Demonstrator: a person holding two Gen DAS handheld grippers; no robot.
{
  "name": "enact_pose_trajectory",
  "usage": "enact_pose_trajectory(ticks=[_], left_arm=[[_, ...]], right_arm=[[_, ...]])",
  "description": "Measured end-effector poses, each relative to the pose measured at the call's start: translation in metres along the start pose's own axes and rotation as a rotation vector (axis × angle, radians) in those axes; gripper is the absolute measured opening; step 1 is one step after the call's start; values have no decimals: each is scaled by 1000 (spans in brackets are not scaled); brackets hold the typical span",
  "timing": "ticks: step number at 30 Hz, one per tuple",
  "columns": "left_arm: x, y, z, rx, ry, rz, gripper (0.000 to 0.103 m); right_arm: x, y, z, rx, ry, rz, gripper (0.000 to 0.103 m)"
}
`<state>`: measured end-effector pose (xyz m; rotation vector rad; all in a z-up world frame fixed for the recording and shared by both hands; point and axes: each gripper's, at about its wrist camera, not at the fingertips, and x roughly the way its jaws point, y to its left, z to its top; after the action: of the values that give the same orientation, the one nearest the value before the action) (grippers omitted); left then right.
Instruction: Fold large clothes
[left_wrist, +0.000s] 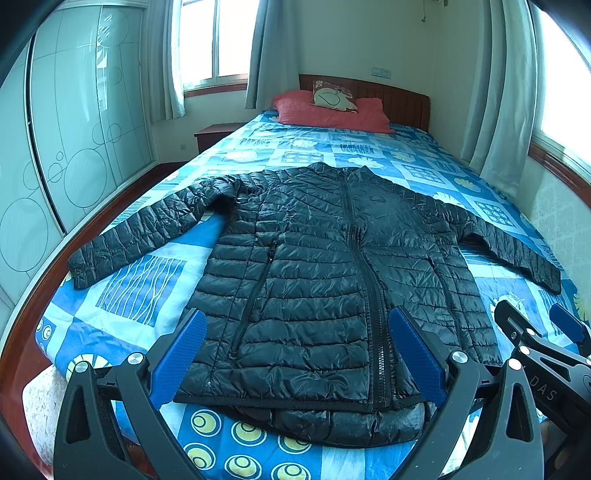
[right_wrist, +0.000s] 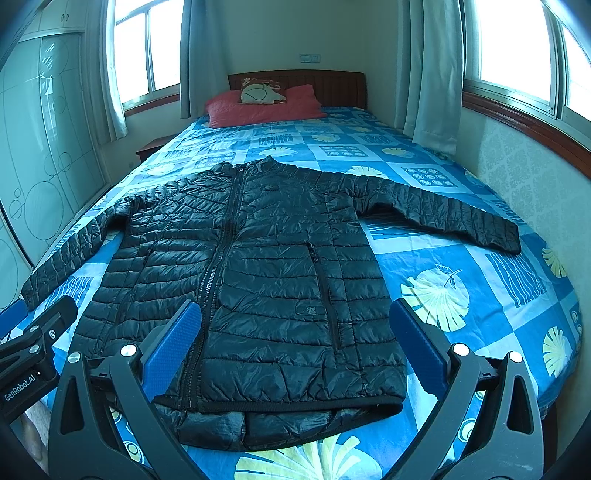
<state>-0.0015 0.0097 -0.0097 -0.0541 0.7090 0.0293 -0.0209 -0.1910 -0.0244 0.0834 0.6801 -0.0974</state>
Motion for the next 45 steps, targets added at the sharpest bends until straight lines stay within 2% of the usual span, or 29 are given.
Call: enact_pose_trajectory(ticks=[18,25,31,40,45], left_arm=[[2,1,-4,0,4,0,98],[5,0,-8,0,7,0,98],[12,-1,-18,-2,24,-4,98],[25,-2,-11,-5,59,-19,98],[46,7,-5,-21,94,-10,98]], right_arm=[[1,0,4,-1,2,0,101],[4,5,-4,-1,6,1,101],[10,8,-3,-5,21,4,101],[26,9,-5,-9,56,6,101],[42,8,-5,-10,87,9,101]])
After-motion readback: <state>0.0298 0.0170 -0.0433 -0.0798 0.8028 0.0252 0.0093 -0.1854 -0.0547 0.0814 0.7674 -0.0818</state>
